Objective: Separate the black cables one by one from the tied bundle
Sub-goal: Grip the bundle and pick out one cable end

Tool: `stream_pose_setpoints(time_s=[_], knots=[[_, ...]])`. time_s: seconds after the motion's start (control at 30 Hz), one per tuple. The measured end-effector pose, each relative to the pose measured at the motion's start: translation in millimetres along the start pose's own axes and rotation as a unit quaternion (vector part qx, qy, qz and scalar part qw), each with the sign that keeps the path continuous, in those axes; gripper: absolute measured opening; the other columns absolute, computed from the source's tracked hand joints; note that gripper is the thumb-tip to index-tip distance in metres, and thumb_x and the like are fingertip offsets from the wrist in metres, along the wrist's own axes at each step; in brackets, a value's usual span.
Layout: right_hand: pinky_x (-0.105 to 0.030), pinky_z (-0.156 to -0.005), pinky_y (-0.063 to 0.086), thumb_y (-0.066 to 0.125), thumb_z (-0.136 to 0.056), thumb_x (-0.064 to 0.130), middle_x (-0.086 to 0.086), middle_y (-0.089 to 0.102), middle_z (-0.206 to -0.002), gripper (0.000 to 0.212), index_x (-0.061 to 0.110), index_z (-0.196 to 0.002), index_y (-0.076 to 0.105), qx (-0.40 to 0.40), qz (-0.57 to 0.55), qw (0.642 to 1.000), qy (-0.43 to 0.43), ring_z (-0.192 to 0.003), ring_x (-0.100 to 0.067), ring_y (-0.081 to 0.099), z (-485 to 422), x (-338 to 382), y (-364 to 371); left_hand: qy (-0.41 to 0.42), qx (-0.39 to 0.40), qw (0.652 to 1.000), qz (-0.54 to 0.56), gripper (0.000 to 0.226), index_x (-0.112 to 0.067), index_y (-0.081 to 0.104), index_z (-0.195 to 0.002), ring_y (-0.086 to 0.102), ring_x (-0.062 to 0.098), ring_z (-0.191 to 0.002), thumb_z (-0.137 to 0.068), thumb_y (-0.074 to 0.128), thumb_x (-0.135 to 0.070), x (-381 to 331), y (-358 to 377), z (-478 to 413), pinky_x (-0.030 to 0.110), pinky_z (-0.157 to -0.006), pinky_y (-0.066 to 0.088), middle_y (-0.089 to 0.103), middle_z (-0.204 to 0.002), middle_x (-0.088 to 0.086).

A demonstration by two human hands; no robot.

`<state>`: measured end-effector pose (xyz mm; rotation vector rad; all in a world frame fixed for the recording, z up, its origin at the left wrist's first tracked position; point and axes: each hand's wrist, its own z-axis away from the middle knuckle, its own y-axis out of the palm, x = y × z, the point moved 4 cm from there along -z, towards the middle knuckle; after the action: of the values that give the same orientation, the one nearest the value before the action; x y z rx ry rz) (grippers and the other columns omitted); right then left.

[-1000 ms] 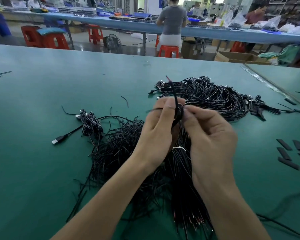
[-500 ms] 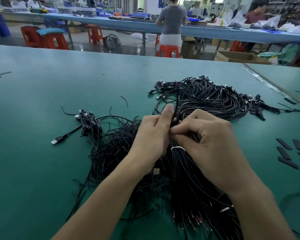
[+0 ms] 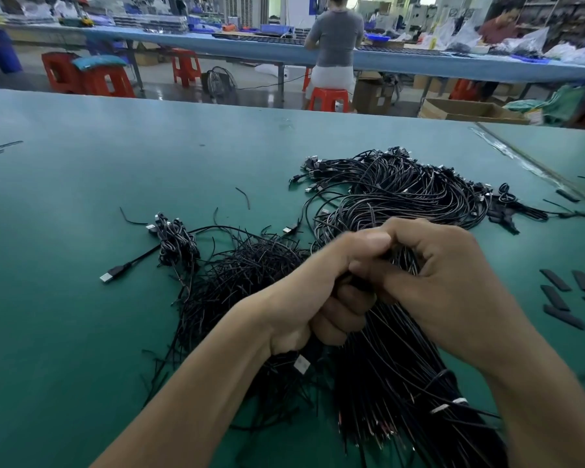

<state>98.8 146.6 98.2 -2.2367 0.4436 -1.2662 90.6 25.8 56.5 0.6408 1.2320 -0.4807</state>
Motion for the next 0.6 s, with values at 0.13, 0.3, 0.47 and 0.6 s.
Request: stream_pose_setpoints(time_s=[0.13, 0.3, 0.47, 0.6], knots=[[-0.017, -0.083, 0.045, 0.079, -0.076, 0.028, 0.016, 0.072, -0.093, 0.019, 0.044, -0.084, 0.072, 0.030, 0.023, 0.999, 0.015, -0.099, 0.001, 0.061, 2.8, -0.9, -0.8, 0.008, 0.009, 0.990, -0.143, 0.034, -0.023, 0.053, -0.071, 0.035, 0.004, -0.044, -0.067, 0.084, -0.011, 5.0, -3.6, 4.4, 0.017, -0.039, 0.026, 0.042, -0.057, -0.011], [-0.010, -0.077, 0.036, 0.081, -0.073, 0.026, 0.019, 0.063, -0.075, 0.022, 0.043, -0.085, 0.073, -0.008, 0.143, 0.990, -0.001, -0.090, -0.003, 0.050, 2.3, 1.7, 1.7, 0.016, -0.129, 0.939, -0.319, 0.037, -0.018, 0.049, -0.061, 0.042, 0.014, -0.052, -0.083, 0.077, -0.009, 9.0, -11.4, -8.0, 0.026, -0.052, 0.037, 0.046, -0.056, -0.005], [-0.025, -0.076, 0.044, 0.078, -0.080, 0.020, 0.017, 0.067, -0.075, 0.015, 0.035, -0.080, 0.075, -0.011, 0.154, 0.988, -0.011, -0.088, -0.004, 0.055, 1.4, 4.9, 5.7, 0.012, -0.162, 0.908, -0.387, 0.032, -0.019, 0.049, -0.065, 0.045, 0.011, -0.054, -0.087, 0.073, -0.018, 10.3, -17.3, -10.3, 0.025, -0.054, 0.037, 0.049, -0.059, -0.008], [-0.033, -0.075, 0.049, 0.077, -0.080, 0.026, 0.013, 0.064, -0.078, 0.011, 0.036, -0.083, 0.073, 0.011, 0.147, 0.989, 0.017, -0.083, -0.004, 0.059, 2.4, 1.3, 4.2, -0.003, -0.165, 0.897, -0.410, 0.033, -0.019, 0.048, -0.064, 0.043, 0.012, -0.053, -0.089, 0.070, -0.020, 13.3, -16.7, -11.8, 0.027, -0.054, 0.036, 0.046, -0.059, -0.007]])
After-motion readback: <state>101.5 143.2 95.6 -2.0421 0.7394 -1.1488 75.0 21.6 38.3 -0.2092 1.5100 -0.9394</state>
